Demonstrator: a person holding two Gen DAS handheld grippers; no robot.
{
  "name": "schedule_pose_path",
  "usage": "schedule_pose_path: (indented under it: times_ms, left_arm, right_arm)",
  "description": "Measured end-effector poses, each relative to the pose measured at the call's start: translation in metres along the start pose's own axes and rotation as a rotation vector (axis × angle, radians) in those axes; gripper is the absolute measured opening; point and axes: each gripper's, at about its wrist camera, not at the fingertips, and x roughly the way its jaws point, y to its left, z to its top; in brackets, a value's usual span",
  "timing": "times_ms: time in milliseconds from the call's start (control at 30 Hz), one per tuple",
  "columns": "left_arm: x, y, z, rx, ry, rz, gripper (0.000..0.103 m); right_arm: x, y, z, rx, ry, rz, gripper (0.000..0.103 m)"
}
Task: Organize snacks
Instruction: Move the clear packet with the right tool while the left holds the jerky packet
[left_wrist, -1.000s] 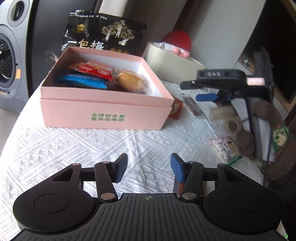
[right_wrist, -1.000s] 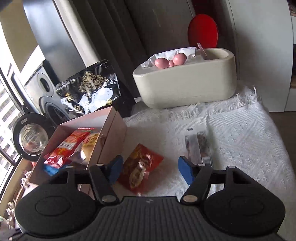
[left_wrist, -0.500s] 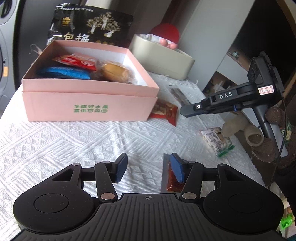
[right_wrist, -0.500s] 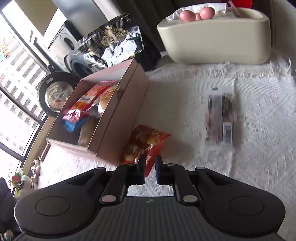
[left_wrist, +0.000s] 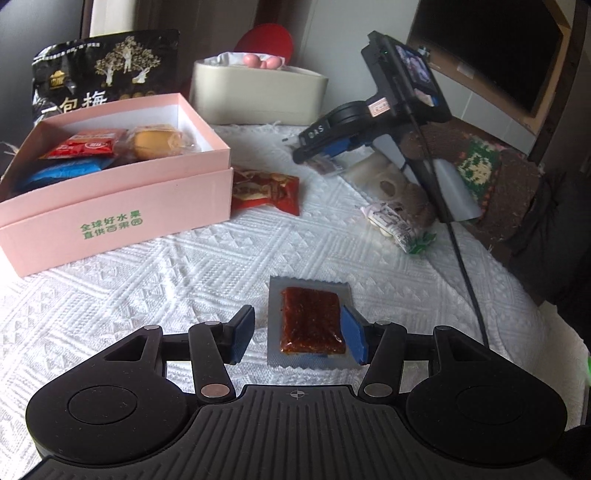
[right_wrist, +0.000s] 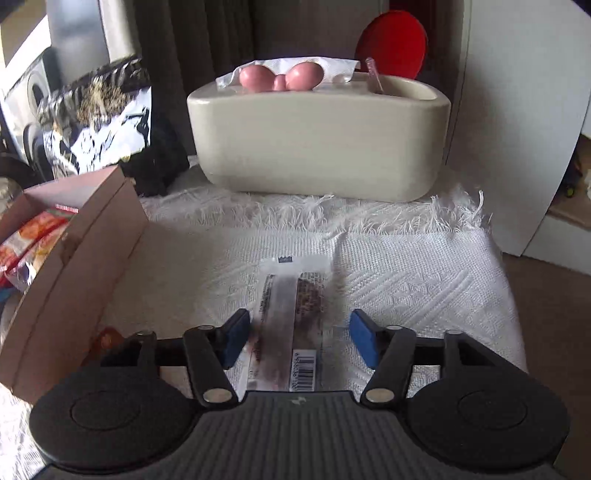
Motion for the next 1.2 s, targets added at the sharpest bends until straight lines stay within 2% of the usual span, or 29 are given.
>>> schedule_pose_path:
  times_ms: [233, 400, 433, 533, 633, 700, 767, 900, 967, 1000, 1033, 1133, 1200]
  left_arm:
    - [0.004, 0.0, 0.0, -0.014, 0.0, 0.002, 0.057]
    - [0.008, -0.016, 0.0, 0.036, 0.016, 0.01, 0.057]
    - [0.01, -0.019, 0.0, 0.052, 0.02, 0.024, 0.057]
    - [0.011, -0.027, -0.002, 0.107, 0.028, 0.077, 0.056]
    - [0.011, -0.029, -0.002, 0.125, 0.031, 0.112, 0.055]
    - [0.009, -0.025, -0.002, 0.122, 0.029, 0.148, 0.055]
    - [0.006, -0.02, -0.001, 0.112, 0.021, 0.179, 0.054]
    - [0.0, -0.018, 0.001, 0.115, 0.0, 0.165, 0.052]
    - [0.004, -0.021, 0.002, 0.126, 0.019, 0.169, 0.052]
    - [0.008, -0.022, 0.002, 0.131, 0.032, 0.174, 0.046]
    - [0.011, -0.023, 0.002, 0.135, 0.041, 0.181, 0.046]
    - [0.016, -0.022, 0.004, 0.121, 0.042, 0.177, 0.046]
    - [0.019, -0.02, 0.006, 0.111, 0.041, 0.168, 0.047]
  right_arm:
    - [-0.092, 0.011, -0.047, -0.002, -0.022, 0.204, 0.034]
    - [-0.12, 0.031, -0.097, -0.016, 0.037, 0.304, 0.036]
    - [-0.123, 0.033, -0.106, -0.014, 0.029, 0.296, 0.041]
    - [-0.13, 0.037, -0.126, -0.016, -0.028, 0.192, 0.044]
    - [-0.134, 0.041, -0.143, -0.026, -0.075, 0.122, 0.047]
    - [-0.135, 0.041, -0.152, -0.038, -0.098, 0.098, 0.055]
    - [-0.136, 0.042, -0.159, -0.043, -0.121, 0.087, 0.064]
    - [-0.133, 0.041, -0.166, 0.001, -0.158, 0.082, 0.072]
    - [-0.131, 0.036, -0.167, 0.036, -0.158, 0.091, 0.076]
    - [-0.131, 0.034, -0.167, 0.048, -0.158, 0.093, 0.076]
    - [-0.133, 0.033, -0.168, 0.057, -0.163, 0.1, 0.076]
    - [-0.144, 0.039, -0.161, -0.025, -0.202, 0.138, 0.076]
    - [-0.15, 0.052, -0.145, -0.15, -0.249, 0.122, 0.076]
